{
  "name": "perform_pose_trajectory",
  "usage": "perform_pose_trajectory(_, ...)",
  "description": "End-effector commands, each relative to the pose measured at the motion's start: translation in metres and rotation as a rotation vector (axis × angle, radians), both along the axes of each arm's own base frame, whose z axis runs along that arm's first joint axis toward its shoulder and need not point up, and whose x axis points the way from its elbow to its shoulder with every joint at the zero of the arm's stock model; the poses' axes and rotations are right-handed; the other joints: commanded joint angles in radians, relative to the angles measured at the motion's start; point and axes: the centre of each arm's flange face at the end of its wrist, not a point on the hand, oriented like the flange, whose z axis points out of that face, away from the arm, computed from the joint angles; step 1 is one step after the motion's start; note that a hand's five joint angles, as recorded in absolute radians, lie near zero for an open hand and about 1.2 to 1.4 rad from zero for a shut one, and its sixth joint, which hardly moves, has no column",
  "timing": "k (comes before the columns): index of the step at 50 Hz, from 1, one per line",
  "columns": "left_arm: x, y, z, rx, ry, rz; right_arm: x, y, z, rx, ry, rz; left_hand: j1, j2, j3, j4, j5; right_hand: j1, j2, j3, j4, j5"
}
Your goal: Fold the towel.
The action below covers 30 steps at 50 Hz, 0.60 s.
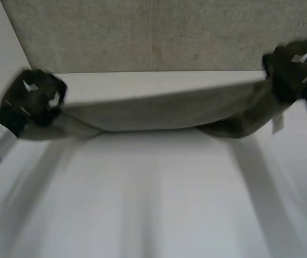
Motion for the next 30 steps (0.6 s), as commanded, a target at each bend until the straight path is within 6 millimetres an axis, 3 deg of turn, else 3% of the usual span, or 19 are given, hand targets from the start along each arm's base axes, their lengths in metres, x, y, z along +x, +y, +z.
perform_pose_trajectory(1,0.005,0.031,0.071,-0.066,0.120,-0.068,-0.012,0.030,0.061,0.002,0.019,0.013,0.040,0.037,0.017,0.036,0.031,0.061,0.052,0.046,0.045,0.041)
perform_pose_trajectory(5,0.004,0.031,0.065,-0.001,0.134,-0.085,-0.016,0.017,0.041,0.186,0.074,-0.006,0.040,0.037,0.017,0.036,0.031,0.061,0.052,0.046,0.045,0.041)
perform_pose_trajectory(7,0.004,0.016,0.038,0.103,0.138,-0.074,-0.015,0.002,0.014,0.293,0.180,-0.007,0.040,0.037,0.017,0.036,0.031,0.061,0.052,0.046,0.045,0.041)
perform_pose_trajectory(13,0.001,-0.009,0.002,0.218,0.091,-0.040,-0.007,-0.009,-0.014,0.340,0.332,0.029,0.040,0.037,0.017,0.036,0.031,0.061,0.052,0.046,0.045,0.041)
perform_pose_trajectory(15,-0.005,-0.028,-0.025,0.274,0.018,-0.013,0.001,-0.021,-0.037,0.391,0.382,0.029,0.040,0.037,0.017,0.036,0.031,0.061,0.052,0.046,0.045,0.041)
perform_pose_trajectory(18,-0.012,-0.035,-0.036,0.294,-0.024,-0.007,0.007,-0.027,-0.046,0.396,0.399,0.030,0.040,0.037,0.017,0.036,0.031,0.061,0.052,0.046,0.045,0.041)
perform_pose_trajectory(21,-0.029,-0.059,-0.057,0.318,-0.132,0.024,0.031,-0.046,-0.062,0.327,0.450,0.058,0.040,0.037,0.017,0.036,0.031,0.061,0.052,0.046,0.045,0.041)
perform_pose_trajectory(24,-0.034,-0.068,-0.058,0.309,-0.148,0.027,0.036,-0.056,-0.066,0.288,0.460,0.061,0.040,0.037,0.017,0.036,0.031,0.061,0.052,0.046,0.045,0.041)
perform_pose_trajectory(26,-0.049,-0.087,-0.045,0.232,-0.143,0.018,0.048,-0.081,-0.055,0.128,0.428,0.043,0.040,0.037,0.017,0.036,0.031,0.061,0.052,0.046,0.045,0.041)
perform_pose_trajectory(27,-0.049,-0.087,-0.045,0.232,-0.143,0.017,0.048,-0.081,-0.054,0.127,0.428,0.043,0.040,0.037,0.017,0.036,0.031,0.061,0.052,0.046,0.045,0.041)
perform_pose_trajectory(29,-0.071,-0.098,-0.006,0.095,-0.097,0.011,0.060,-0.099,-0.017,-0.110,0.333,0.000,0.040,0.037,0.017,0.036,0.031,0.061,0.052,0.046,0.045,0.041)
perform_pose_trajectory(30,-0.072,-0.098,-0.006,0.094,-0.096,0.011,0.060,-0.099,-0.017,-0.111,0.332,0.000,0.040,0.037,0.017,0.036,0.031,0.061,0.052,0.046,0.045,0.041)
